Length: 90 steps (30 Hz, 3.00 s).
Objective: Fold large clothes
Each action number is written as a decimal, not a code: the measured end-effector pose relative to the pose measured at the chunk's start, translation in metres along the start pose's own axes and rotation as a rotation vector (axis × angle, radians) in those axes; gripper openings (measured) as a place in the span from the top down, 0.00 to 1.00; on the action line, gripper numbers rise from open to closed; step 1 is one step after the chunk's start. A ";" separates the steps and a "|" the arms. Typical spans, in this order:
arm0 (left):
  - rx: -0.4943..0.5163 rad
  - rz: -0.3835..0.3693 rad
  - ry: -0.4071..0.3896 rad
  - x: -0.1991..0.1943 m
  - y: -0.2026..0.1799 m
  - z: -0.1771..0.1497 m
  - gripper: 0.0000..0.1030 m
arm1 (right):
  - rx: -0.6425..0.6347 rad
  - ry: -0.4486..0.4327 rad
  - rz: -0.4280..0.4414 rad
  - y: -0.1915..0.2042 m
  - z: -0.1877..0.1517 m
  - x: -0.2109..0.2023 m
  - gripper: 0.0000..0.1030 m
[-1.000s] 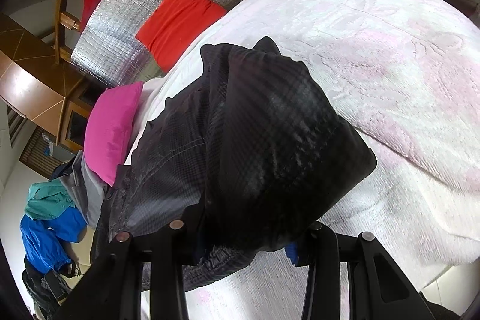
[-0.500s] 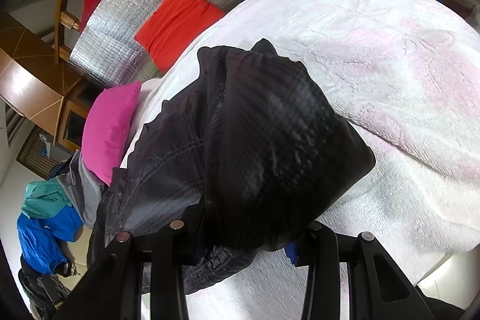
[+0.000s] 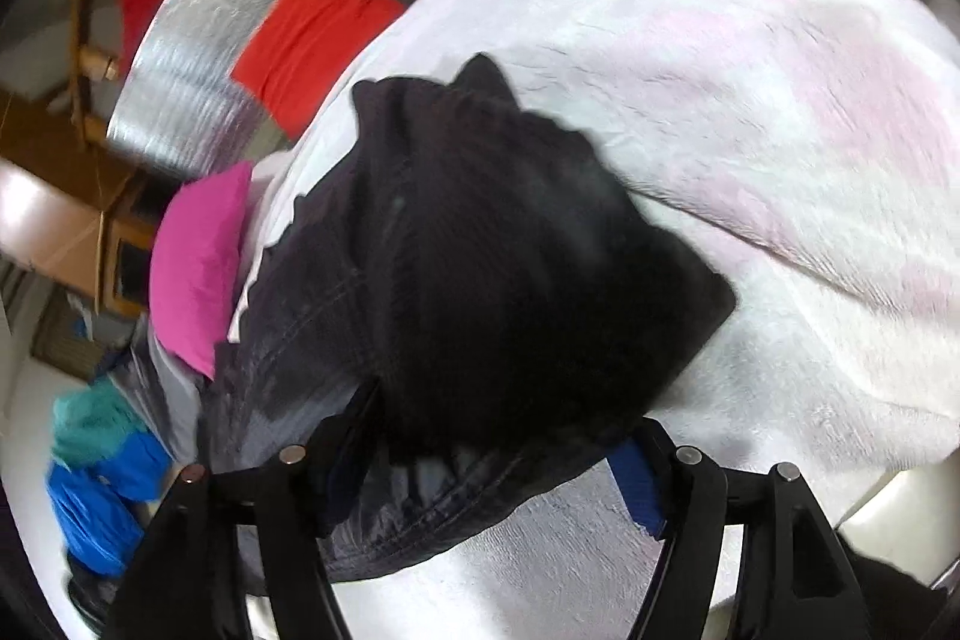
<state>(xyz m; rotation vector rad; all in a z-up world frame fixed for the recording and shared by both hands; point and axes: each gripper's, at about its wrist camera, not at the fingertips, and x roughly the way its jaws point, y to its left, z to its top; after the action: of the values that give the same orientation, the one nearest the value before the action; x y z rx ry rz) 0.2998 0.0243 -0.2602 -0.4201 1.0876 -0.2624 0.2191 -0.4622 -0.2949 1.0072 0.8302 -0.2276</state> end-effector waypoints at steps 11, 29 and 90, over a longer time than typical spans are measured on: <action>-0.109 0.019 -0.056 -0.002 0.025 0.022 0.31 | 0.157 -0.003 0.088 -0.024 0.028 0.017 0.21; 0.032 0.225 -0.158 -0.021 0.009 0.026 0.31 | 0.006 -0.075 -0.081 0.003 0.017 -0.013 0.33; 0.467 0.463 -0.251 0.022 -0.056 0.064 0.64 | -0.250 -0.072 -0.168 0.053 0.092 0.050 0.59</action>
<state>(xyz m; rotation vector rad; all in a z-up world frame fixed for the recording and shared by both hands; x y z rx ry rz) 0.3666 -0.0218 -0.2264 0.2150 0.8148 -0.0438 0.3276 -0.4993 -0.2715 0.6920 0.8555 -0.2937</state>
